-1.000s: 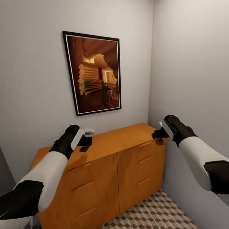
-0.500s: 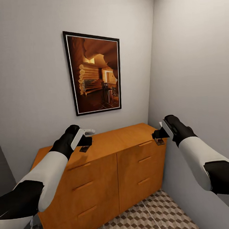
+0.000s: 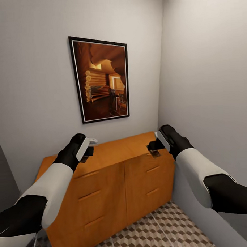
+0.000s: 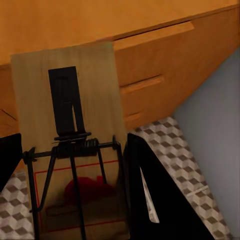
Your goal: Take the four mousetraps from the cabinet in the bathroom and place them on the bathroom floor. Make sure all four end up on the same floor surface, and ensure that at least two of them are either under or directly next to the same bathroom sink.
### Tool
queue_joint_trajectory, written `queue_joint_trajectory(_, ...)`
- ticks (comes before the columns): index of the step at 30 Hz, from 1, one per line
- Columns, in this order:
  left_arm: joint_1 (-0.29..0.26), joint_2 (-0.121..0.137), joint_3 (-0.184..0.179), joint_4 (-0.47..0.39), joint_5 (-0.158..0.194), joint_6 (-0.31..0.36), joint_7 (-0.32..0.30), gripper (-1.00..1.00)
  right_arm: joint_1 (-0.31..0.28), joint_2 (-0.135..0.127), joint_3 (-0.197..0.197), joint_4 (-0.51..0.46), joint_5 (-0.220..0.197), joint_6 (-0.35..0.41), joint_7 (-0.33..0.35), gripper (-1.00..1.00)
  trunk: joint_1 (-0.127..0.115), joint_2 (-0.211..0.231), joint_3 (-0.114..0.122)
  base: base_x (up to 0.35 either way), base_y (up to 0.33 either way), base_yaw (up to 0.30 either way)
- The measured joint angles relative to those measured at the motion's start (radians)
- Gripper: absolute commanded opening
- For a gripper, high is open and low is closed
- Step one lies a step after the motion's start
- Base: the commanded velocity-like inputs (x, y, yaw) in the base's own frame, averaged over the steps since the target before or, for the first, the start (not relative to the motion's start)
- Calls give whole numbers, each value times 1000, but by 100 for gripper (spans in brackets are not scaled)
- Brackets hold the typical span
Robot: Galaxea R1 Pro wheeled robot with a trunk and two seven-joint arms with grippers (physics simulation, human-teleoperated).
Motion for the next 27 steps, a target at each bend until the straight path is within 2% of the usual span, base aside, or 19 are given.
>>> queue_joint_trajectory(27, 0, -12, 0, -19, 3, 0, 0, -100, 7, -10, 1, 16, 3, 0, -2, -100, 0, 0, 0, -310, -114, 0)
